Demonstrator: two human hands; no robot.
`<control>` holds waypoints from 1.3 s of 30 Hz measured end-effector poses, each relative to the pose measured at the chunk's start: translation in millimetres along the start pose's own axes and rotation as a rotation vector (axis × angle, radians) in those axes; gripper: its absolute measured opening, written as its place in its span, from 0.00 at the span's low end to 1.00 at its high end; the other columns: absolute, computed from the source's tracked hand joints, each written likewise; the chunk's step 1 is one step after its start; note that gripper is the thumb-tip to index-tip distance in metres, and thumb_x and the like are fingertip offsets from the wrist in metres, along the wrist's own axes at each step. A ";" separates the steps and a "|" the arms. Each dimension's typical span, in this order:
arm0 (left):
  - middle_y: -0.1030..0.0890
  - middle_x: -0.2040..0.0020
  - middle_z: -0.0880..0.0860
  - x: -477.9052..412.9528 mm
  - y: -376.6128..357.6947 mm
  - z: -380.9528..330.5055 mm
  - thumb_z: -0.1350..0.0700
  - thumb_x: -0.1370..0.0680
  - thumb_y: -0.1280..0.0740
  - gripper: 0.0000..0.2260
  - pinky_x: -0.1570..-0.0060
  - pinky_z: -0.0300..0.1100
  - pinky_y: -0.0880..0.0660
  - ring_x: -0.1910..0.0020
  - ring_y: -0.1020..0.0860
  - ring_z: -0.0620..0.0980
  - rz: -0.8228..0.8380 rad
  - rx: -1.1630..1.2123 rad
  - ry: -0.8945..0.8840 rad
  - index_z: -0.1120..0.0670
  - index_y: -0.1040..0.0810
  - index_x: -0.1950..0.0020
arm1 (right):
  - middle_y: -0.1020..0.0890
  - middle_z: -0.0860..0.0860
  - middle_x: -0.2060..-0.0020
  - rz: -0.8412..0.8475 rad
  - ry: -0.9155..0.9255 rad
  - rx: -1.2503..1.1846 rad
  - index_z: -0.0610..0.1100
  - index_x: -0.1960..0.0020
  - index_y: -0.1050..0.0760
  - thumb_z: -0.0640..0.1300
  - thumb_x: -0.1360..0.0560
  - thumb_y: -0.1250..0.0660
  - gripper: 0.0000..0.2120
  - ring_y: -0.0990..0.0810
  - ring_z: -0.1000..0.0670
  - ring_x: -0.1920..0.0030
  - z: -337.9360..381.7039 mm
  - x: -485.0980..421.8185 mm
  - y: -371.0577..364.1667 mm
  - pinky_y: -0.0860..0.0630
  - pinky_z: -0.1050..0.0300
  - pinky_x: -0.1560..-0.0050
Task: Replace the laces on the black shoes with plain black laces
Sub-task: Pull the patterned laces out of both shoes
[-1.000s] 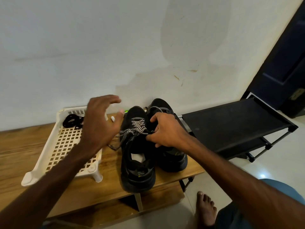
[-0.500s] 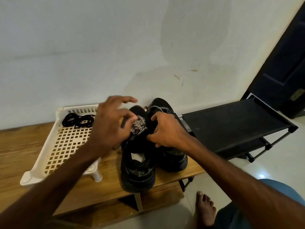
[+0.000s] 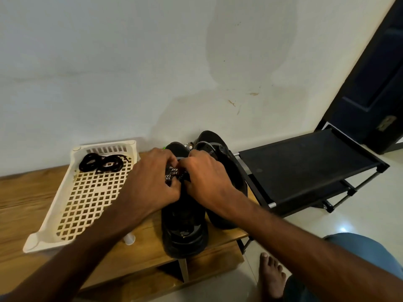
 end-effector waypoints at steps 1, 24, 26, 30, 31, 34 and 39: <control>0.27 0.59 0.41 2.2 -2.0 0.4 0.55 0.33 0.25 0.15 0.63 0.34 0.35 0.64 0.29 0.40 0.039 0.016 0.020 0.47 0.24 0.50 | 0.23 0.45 0.48 -0.001 0.008 0.006 0.44 0.39 0.20 0.42 0.24 0.29 0.13 0.23 0.43 0.44 0.2 -2.1 -0.3 0.28 0.52 0.55; 0.16 0.50 0.43 -6.7 -4.9 39.2 0.48 0.27 0.22 0.12 0.58 0.31 0.24 0.60 0.18 0.40 0.262 0.149 0.204 0.47 0.16 0.46 | 0.18 0.50 0.42 0.135 0.201 -0.087 0.46 0.38 0.18 0.47 0.23 0.27 0.14 0.23 0.48 0.39 7.7 -0.4 3.0 0.22 0.49 0.40; 0.15 0.49 0.43 -7.7 -2.7 42.9 0.49 0.27 0.23 0.11 0.57 0.34 0.22 0.60 0.16 0.41 0.300 0.174 0.213 0.47 0.15 0.46 | 0.18 0.50 0.45 0.149 0.199 -0.037 0.46 0.40 0.17 0.47 0.22 0.29 0.11 0.22 0.47 0.41 11.2 -2.9 2.1 0.22 0.48 0.43; 0.14 0.52 0.42 -7.5 -0.9 44.9 0.49 0.27 0.23 0.10 0.60 0.35 0.22 0.62 0.16 0.39 0.367 0.229 0.238 0.47 0.14 0.46 | 0.17 0.49 0.48 0.140 0.181 -0.019 0.46 0.42 0.17 0.46 0.20 0.30 0.09 0.20 0.47 0.44 12.8 -2.4 3.6 0.21 0.49 0.44; 0.14 0.54 0.41 -7.7 -0.8 44.0 0.49 0.27 0.23 0.10 0.60 0.35 0.23 0.63 0.17 0.37 0.368 0.232 0.242 0.47 0.14 0.47 | 0.16 0.49 0.48 0.133 0.170 -0.021 0.46 0.43 0.16 0.46 0.20 0.30 0.08 0.19 0.48 0.45 12.2 -1.5 4.3 0.20 0.49 0.45; 0.15 0.58 0.39 -7.0 0.3 42.2 0.49 0.27 0.22 0.09 0.54 0.41 0.20 0.65 0.17 0.37 0.369 0.247 0.277 0.46 0.14 0.47 | 0.14 0.50 0.52 0.135 0.078 -0.120 0.47 0.48 0.14 0.46 0.22 0.28 0.06 0.17 0.49 0.50 5.6 -1.7 9.1 0.18 0.48 0.48; 0.15 0.56 0.44 -4.7 -0.8 40.2 0.50 0.27 0.22 0.08 0.47 0.51 0.18 0.63 0.18 0.42 0.325 0.254 0.322 0.47 0.13 0.48 | 0.12 0.57 0.52 -0.124 -0.248 -0.516 0.49 0.55 0.12 0.43 0.27 0.22 0.03 0.15 0.61 0.52 -41.5 -7.0 37.4 0.23 0.73 0.53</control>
Point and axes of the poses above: each hand's wrist, its own x-axis away from the middle knuckle, its own y-axis out of the back of the hand, z = x × y, the point moved 4 cm from there along -x, towards the middle knuckle
